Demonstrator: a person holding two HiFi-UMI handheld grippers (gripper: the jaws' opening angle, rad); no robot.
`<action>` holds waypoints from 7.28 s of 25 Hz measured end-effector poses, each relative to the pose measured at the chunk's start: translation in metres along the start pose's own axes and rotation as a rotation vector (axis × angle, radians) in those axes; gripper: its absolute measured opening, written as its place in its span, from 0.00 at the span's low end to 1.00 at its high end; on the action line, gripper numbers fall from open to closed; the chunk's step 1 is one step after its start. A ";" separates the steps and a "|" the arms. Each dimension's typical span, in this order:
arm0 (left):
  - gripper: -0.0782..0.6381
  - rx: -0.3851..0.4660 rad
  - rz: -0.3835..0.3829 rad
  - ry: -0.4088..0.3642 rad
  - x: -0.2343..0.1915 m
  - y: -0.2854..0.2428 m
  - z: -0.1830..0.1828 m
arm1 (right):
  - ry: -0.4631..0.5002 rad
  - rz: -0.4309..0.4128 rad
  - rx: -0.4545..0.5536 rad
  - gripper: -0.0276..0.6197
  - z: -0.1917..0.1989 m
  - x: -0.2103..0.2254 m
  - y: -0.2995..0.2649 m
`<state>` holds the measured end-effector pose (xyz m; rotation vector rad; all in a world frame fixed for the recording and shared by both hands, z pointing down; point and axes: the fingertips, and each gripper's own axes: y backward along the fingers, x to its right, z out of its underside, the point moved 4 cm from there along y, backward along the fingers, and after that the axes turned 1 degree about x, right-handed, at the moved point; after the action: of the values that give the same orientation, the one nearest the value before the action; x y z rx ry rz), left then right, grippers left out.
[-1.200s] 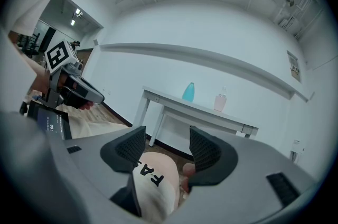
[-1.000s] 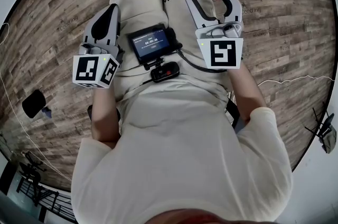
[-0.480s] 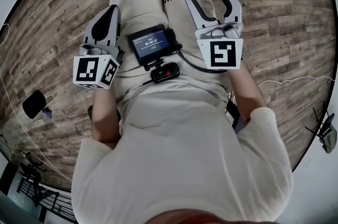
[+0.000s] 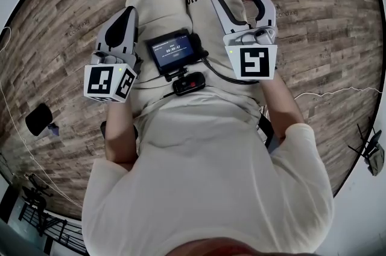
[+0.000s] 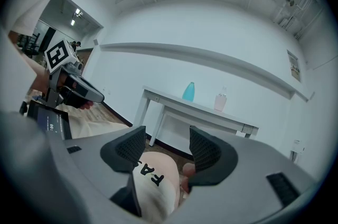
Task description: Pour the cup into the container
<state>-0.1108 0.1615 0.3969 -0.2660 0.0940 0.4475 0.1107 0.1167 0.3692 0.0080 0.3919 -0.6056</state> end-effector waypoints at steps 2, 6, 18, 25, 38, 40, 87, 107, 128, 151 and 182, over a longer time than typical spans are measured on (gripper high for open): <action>0.13 0.001 0.001 -0.001 0.000 0.000 0.000 | -0.007 0.004 0.007 0.46 0.000 0.000 0.000; 0.13 0.001 0.001 -0.001 0.000 0.000 0.000 | 0.005 -0.002 0.000 0.46 0.000 0.000 0.000; 0.13 0.003 -0.004 0.001 -0.001 0.000 -0.001 | 0.028 -0.011 -0.016 0.46 0.000 0.000 0.000; 0.13 0.005 -0.004 0.002 0.000 0.000 -0.001 | 0.012 -0.006 -0.014 0.46 0.001 0.000 0.001; 0.13 0.005 -0.003 0.001 -0.001 0.000 -0.001 | 0.003 -0.005 -0.017 0.46 0.002 -0.001 0.000; 0.13 0.004 -0.003 0.000 -0.001 0.000 -0.001 | 0.007 -0.007 -0.019 0.46 0.001 0.000 0.000; 0.13 0.003 0.001 -0.001 0.002 -0.001 -0.002 | 0.020 -0.016 -0.012 0.46 -0.003 -0.003 0.001; 0.13 0.001 0.003 0.003 0.002 -0.001 0.000 | 0.019 -0.029 -0.018 0.46 0.000 -0.007 0.000; 0.13 0.004 0.000 0.002 0.000 0.000 -0.001 | 0.020 -0.029 -0.021 0.46 0.000 -0.007 0.000; 0.13 -0.001 0.004 0.005 0.004 -0.002 0.001 | 0.021 -0.014 0.003 0.45 -0.003 -0.003 0.002; 0.13 0.021 -0.015 0.024 -0.003 0.003 -0.003 | 0.029 0.038 0.073 0.39 -0.016 -0.002 0.009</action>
<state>-0.1147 0.1621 0.3942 -0.2518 0.1203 0.4286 0.1086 0.1269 0.3541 0.0944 0.3964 -0.5822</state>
